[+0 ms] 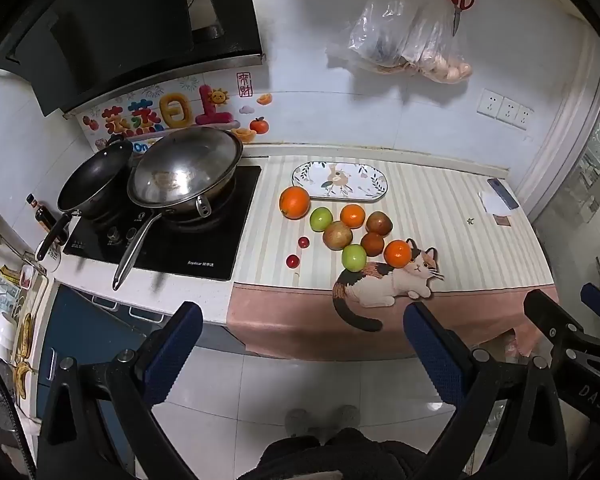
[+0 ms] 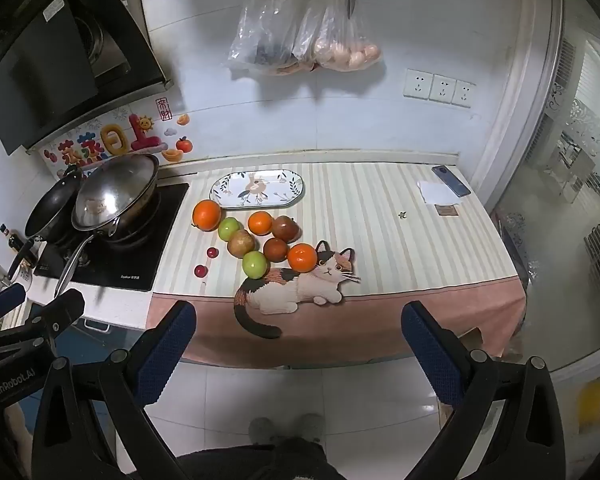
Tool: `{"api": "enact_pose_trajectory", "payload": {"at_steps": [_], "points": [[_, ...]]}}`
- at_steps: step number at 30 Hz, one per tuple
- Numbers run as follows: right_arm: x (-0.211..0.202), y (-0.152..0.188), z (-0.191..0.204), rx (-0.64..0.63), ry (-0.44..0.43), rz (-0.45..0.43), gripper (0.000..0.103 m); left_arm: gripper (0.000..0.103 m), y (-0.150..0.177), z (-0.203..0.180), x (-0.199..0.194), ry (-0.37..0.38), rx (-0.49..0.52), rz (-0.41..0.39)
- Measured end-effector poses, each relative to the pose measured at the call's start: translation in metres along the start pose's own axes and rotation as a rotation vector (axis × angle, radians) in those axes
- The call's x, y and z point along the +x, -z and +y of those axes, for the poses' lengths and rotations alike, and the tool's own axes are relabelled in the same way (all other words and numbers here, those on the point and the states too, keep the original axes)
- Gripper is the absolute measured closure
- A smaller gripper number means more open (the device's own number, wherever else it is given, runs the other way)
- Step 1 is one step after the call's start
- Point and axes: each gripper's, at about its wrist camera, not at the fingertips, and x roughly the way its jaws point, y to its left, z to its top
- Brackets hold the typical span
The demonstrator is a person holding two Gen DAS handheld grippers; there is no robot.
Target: Organize fruits
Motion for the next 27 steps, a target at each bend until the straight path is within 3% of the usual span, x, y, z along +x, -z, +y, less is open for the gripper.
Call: {"api": "enact_pose_trajectory", "payload": {"at_steps": [27], "points": [[-0.0020,0.0022,0.0042,0.003,-0.006,-0.001,0.000,0.000,0.0008,0.0027,0.0011,0.009,-0.007,-0.001]]}}
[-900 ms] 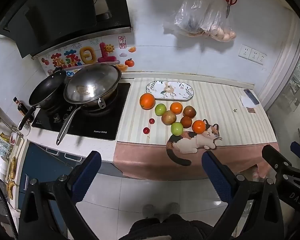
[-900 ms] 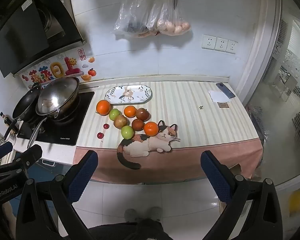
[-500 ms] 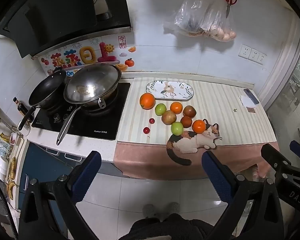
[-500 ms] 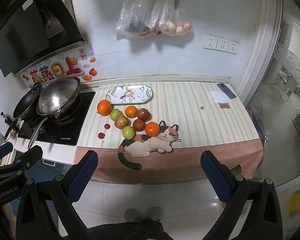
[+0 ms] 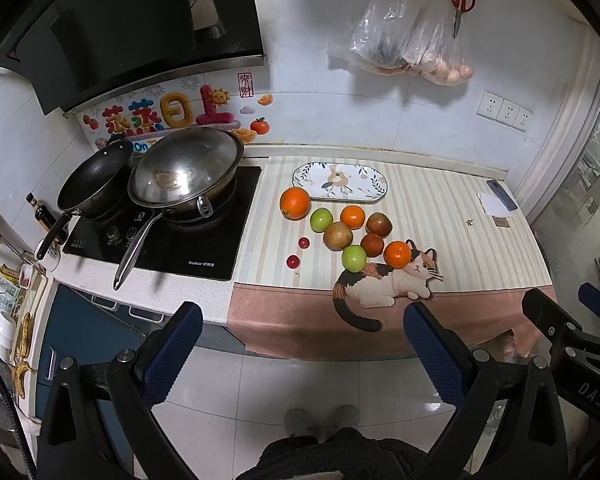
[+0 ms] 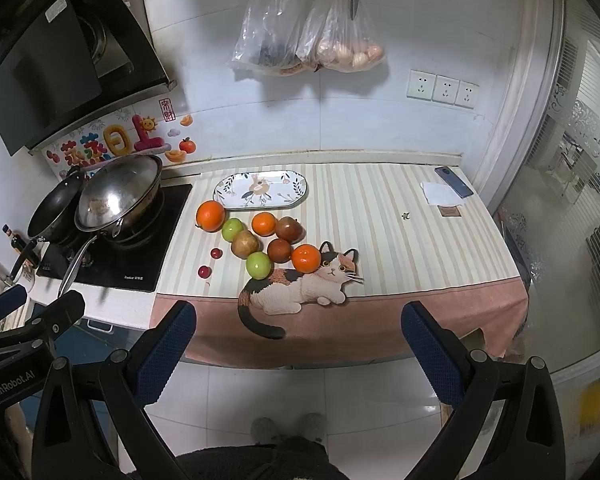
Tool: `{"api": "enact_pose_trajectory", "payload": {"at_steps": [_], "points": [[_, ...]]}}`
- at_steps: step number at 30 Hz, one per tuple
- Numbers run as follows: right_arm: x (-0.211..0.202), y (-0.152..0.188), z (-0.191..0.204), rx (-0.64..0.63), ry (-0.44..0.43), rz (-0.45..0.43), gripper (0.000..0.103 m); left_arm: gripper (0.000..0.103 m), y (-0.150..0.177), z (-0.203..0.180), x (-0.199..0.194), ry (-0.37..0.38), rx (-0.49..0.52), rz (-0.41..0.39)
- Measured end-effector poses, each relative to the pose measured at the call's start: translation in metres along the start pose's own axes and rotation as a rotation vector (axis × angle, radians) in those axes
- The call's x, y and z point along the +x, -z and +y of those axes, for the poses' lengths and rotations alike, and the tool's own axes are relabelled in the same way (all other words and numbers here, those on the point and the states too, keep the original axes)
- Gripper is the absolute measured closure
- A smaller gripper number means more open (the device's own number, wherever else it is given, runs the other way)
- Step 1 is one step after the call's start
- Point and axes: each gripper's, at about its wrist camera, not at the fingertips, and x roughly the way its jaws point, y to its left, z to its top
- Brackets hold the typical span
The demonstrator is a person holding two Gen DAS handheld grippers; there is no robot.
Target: Organize fruits
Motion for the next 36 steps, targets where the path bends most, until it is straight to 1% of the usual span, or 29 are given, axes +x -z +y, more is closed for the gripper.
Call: {"api": "enact_pose_trajectory", "payload": {"at_steps": [17,18,23,36], "points": [[-0.001,0.002,0.005,0.001,0.000,-0.004,0.000,0.000,0.000,-0.002,0.000,0.002,-0.002,-0.003],[-0.006,0.005,-0.001,0.004,-0.003,-0.005,0.000,0.000,-0.001,-0.002,0.000,0.003,-0.002,-0.002],[-0.010,0.006,-0.004,0.008,-0.010,0.003,0.000,0.000,-0.001,-0.004,0.000,0.003,-0.001,0.002],[-0.014,0.006,-0.005,0.004,-0.012,-0.008,0.000,0.000,-0.002,-0.005,0.000,0.003,-0.002,0.000]]}}
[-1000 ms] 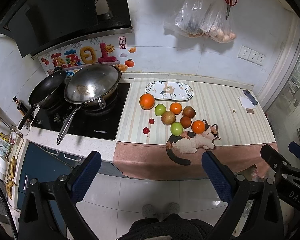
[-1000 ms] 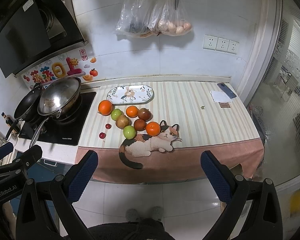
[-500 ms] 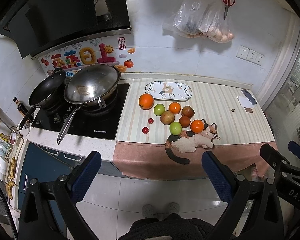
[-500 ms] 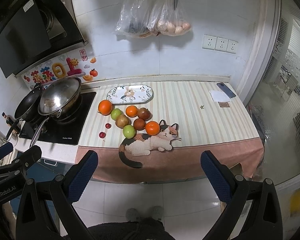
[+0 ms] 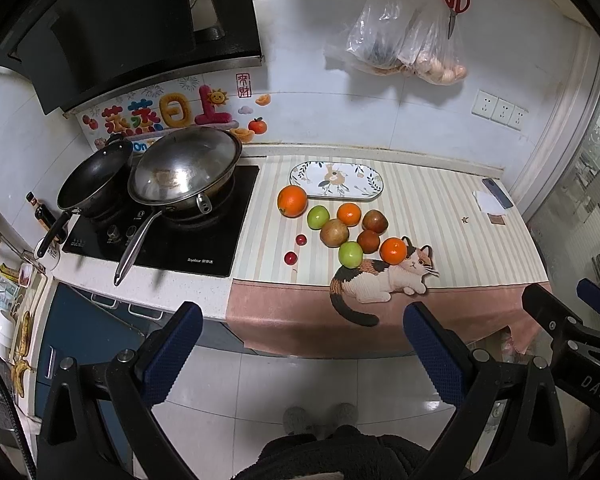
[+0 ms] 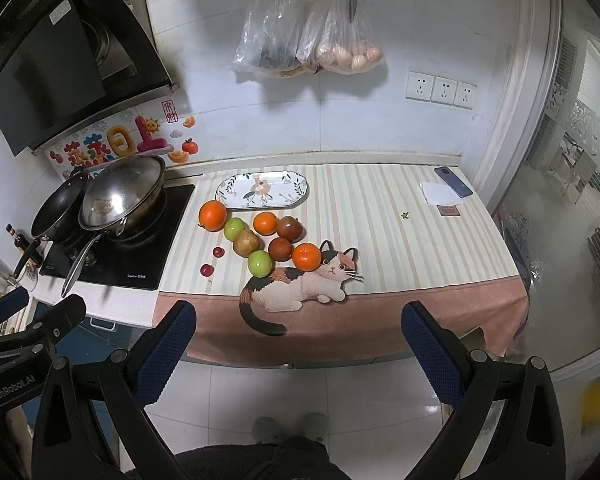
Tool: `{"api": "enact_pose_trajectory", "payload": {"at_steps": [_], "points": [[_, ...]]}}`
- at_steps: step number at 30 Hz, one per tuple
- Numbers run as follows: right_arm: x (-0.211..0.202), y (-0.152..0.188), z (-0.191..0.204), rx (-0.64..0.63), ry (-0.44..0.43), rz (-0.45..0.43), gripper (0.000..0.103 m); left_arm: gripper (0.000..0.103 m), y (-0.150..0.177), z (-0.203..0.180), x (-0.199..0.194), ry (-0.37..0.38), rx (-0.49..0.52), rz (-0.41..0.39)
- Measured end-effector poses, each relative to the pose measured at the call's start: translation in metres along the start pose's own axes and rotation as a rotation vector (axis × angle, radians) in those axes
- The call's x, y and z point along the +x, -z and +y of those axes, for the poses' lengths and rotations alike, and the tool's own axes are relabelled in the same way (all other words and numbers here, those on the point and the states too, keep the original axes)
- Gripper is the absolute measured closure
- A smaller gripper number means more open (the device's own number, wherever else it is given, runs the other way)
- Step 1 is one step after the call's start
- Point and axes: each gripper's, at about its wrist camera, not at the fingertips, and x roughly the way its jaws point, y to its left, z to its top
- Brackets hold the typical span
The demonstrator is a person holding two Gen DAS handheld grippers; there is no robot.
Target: Organize fruits
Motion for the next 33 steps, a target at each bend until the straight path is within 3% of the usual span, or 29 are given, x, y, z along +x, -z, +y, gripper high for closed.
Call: {"api": "enact_pose_trajectory", "payload": {"at_steps": [33], "points": [[-0.006,-0.008,0.011,0.018,-0.013,-0.004,0.000,0.000,0.001,-0.003,-0.005,0.007,-0.003,-0.008]]}}
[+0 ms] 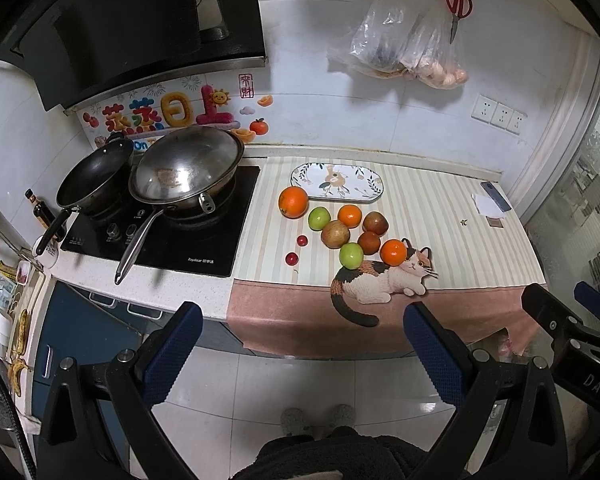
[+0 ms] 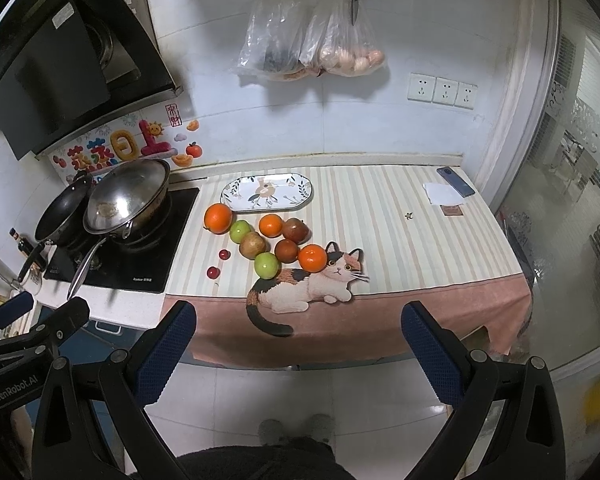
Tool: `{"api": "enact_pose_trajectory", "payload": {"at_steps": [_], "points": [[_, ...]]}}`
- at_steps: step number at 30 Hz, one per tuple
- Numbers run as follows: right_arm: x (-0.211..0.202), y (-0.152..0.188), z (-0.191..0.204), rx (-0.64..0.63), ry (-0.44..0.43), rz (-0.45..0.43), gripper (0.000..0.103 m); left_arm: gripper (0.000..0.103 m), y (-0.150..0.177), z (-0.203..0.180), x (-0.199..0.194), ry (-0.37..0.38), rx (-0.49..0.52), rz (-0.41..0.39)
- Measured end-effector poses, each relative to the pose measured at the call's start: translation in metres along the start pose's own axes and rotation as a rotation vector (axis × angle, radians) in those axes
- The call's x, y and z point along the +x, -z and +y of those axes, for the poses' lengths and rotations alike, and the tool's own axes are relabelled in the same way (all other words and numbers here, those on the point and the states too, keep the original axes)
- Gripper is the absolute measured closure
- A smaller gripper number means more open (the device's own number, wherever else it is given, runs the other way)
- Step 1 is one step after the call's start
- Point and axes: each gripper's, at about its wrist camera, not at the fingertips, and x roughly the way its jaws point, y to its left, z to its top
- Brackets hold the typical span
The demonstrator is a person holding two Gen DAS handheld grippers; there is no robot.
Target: Organize fruits
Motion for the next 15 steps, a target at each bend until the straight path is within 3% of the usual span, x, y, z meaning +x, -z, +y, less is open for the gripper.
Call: {"api": "enact_pose_trajectory", "payload": {"at_steps": [7,15], "points": [[0.028,0.003,0.004,0.088,-0.048,-0.037,0.000,0.000,-0.014,0.015,0.022,-0.024,-0.064,-0.026],[0.106,0.001,0.009,0.155,-0.070,0.055,0.000,0.000,-0.041,0.056,0.103,-0.053,-0.103,0.058]]}}
